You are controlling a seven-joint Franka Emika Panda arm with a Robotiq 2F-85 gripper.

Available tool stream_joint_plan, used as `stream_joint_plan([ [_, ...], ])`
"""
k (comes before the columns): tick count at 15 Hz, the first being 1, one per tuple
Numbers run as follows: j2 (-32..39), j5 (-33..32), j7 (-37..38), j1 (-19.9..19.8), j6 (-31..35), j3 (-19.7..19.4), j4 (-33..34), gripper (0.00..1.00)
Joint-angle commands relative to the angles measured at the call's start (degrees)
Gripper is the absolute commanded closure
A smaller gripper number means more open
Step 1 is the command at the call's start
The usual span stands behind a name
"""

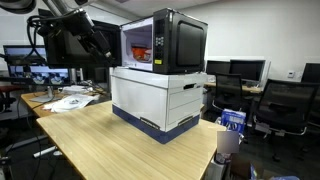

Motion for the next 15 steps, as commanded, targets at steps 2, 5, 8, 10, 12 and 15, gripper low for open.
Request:
stream_joint_plan([
  [2,-1.23,5.22,-5.77,5.17,6.82,-4.65,-0.85,0.0],
  [5,-1.39,5.91,-4.49,6.62,6.37,-3.32,-0.34,0.0],
  [8,-2.12,6.48,-1.68,7.5,8.05,0.15,-1.23,0.0],
  [10,-0.86,7.3,0.66,7.45,8.47,2.18,-0.02,0.0],
  [12,0.85,8.1,3.27,7.36,6.58,3.72,2.53,0.0],
  [15,3.88,9.4,6.48,7.06,2.81,4.31,8.36,0.0],
])
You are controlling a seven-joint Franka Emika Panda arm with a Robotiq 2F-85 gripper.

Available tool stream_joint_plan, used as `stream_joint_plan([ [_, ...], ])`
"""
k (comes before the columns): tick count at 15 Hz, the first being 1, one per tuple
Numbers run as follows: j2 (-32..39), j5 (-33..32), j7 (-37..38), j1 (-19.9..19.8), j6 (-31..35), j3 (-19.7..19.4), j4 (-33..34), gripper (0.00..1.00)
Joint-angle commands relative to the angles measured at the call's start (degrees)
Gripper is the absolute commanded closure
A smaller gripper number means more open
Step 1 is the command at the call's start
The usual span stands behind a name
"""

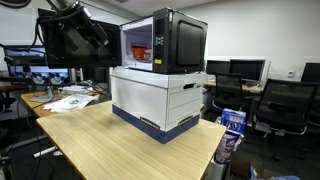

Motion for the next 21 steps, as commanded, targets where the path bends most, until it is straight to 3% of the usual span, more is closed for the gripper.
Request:
stream_joint_plan([
  [1,5.74,3.3,3.01,-0.57,-6.16,0.67,9.01,0.0],
  [5,12.75,5.95,4.19,-0.83,-17.27,-0.42,20.73,0.0],
  [8,16.96,6.93,4.25,-1.51,-20.64,-0.23,25.56,0.0],
  [21,24.11,7.34,1.87,-0.03,0.07,2.69,19.98,0.0],
])
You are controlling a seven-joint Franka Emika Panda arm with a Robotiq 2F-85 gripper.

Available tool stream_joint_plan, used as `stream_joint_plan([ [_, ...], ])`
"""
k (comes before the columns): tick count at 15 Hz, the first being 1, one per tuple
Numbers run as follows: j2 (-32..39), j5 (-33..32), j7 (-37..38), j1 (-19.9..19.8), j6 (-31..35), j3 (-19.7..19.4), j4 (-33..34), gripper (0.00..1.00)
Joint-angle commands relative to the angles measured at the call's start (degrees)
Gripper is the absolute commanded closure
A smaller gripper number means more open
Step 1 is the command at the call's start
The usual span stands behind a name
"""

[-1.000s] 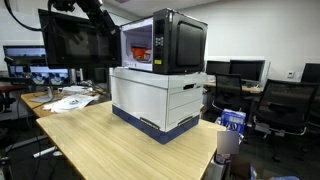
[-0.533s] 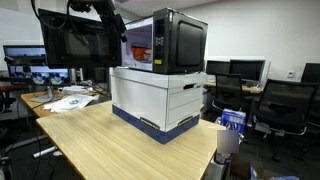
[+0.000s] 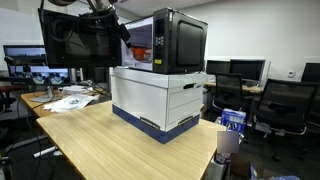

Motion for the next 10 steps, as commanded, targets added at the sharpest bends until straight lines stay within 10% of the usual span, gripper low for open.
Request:
stream_joint_plan([
  [1,2.12,1.83,-1.81,0.14,5.93,0.52,-1.79,0.0],
  [3,3.36,2.14,-1.93,0.47,8.06,0.39,-1.8,0.0],
  [10,6.89,4.26,-3.32,2.69,14.09,-0.07,-0.92,0.66],
])
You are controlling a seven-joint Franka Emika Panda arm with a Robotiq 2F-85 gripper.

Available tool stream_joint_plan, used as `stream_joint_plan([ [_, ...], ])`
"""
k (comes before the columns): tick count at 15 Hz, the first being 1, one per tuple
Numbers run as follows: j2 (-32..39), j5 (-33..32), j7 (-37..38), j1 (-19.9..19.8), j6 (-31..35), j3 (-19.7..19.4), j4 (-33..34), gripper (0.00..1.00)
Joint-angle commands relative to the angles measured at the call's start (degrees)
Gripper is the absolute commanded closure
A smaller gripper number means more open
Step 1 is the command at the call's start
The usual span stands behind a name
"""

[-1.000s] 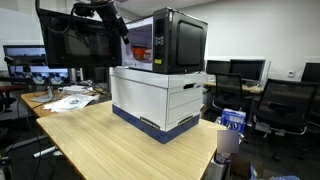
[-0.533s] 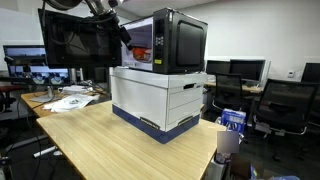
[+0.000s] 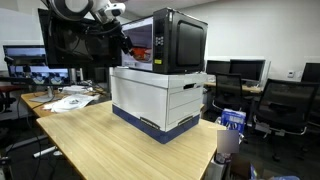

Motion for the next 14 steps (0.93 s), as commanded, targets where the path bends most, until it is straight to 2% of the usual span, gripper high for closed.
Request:
stream_joint_plan([
  [1,2.16,2.9,-3.15,1.12,4.07,-0.36,0.71,0.77],
  [4,3.79,2.27,-2.73,2.25,6.93,-1.63,1.26,0.96],
  [7,5.04,2.18,-2.83,3.01,9.16,-2.64,1.79,1.0],
  [14,6.62,1.53,-2.48,4.53,14.03,-4.31,1.93,0.99],
])
